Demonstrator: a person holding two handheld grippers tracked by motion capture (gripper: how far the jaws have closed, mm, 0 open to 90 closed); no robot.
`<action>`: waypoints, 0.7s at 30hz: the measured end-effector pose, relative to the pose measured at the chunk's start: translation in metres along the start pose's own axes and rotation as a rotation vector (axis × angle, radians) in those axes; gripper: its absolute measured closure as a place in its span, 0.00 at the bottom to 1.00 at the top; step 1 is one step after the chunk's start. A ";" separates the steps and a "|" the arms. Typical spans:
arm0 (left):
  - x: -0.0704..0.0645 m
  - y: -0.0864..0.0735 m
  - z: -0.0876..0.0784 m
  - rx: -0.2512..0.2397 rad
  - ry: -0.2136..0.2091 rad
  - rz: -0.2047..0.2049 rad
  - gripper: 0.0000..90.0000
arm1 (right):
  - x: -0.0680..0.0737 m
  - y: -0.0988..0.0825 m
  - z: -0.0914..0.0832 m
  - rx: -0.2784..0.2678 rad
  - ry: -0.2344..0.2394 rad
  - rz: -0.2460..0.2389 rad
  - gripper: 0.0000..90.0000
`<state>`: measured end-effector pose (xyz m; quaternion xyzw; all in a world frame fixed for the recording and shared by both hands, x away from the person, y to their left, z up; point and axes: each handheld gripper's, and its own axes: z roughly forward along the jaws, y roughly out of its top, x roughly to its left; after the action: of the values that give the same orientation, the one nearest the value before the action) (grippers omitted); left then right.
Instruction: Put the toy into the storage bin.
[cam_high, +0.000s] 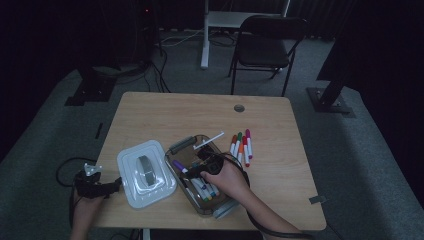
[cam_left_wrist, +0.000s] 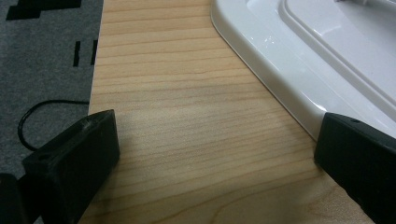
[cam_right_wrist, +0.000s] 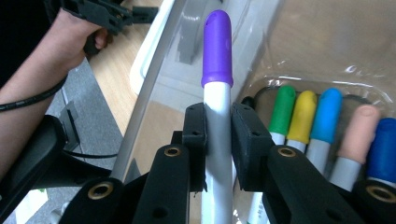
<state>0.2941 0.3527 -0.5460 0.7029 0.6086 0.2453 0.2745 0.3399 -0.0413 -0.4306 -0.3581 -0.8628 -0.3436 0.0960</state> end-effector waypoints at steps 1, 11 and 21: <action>0.000 0.000 0.000 0.000 0.000 0.000 0.01 | 0.000 0.000 0.004 0.016 -0.008 -0.004 0.85; 0.000 0.000 0.000 0.001 -0.001 0.000 0.01 | -0.006 0.007 0.032 0.148 -0.029 0.009 0.85; 0.000 0.000 0.000 0.001 -0.001 0.000 0.01 | -0.009 0.004 0.053 0.265 -0.064 -0.012 0.85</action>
<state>0.2941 0.3527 -0.5460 0.7030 0.6089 0.2447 0.2742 0.3536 -0.0088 -0.4717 -0.3477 -0.9055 -0.2155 0.1129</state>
